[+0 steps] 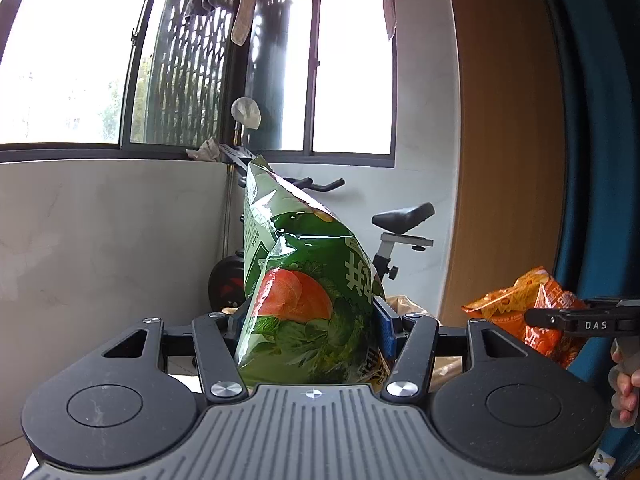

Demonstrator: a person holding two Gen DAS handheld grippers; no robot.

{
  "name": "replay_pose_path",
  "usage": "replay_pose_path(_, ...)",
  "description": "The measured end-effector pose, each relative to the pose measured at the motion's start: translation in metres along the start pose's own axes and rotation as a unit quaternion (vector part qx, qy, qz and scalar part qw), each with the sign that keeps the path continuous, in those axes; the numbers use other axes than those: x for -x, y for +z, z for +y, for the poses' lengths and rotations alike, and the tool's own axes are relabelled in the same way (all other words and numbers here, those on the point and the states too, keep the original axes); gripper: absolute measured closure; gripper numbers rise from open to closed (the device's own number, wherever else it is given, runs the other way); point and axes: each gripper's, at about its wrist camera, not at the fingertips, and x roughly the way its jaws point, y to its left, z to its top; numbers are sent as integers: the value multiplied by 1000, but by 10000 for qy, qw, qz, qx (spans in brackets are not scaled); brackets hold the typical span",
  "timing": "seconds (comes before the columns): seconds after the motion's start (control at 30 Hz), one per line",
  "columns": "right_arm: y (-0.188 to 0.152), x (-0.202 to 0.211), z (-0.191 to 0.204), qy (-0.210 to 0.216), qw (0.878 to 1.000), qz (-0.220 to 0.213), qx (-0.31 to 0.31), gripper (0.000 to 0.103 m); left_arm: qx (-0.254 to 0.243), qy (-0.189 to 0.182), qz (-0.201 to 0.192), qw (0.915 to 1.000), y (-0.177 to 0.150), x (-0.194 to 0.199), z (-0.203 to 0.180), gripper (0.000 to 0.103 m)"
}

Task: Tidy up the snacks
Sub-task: 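Lift both bags and carry them over the box opening, then open both tools to drop the bags into the box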

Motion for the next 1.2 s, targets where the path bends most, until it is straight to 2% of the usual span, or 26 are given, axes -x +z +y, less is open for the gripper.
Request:
replay_pose_path(0.1, 24, -24, 9, 56, 9999, -68, 117, 46, -83, 64, 136, 9999, 14, -19, 6, 43)
replay_pose_path(0.3, 52, -94, 29, 68, 10000, 38, 2, 46, -516, 304, 25, 9982, 37, -59, 3, 43)
replay_pose_path(0.4, 49, -121, 39, 0, 9998, 157, 87, 46, -653, 438, 382, 9962, 30, -81, 1, 43)
replay_pose_path(0.57, 35, -149, 50, -31, 9990, 420, 172, 46, -656, 345, 941, 9928, 12, -112, 10, 43)
replay_pose_path(0.77, 15, -171, 52, 22, 9965, 822, 176, 46, -849, 457, 1651, 9815, -9, -142, 25, 43)
replay_pose_path(1.0, 4, -186, 60, -20, 9936, 1095, 272, 46, -1165, 539, 2179, 9675, -27, -152, 32, 43)
replay_pose_path(1.17, 2, -192, 70, -57, 9911, 1253, 446, 45, -1063, 493, 2353, 9648, -28, -161, 41, 40)
replay_pose_path(1.2, 4, -194, 69, -25, 9910, 1267, 440, 42, -1033, 521, 2329, 9656, -27, -160, 42, 35)
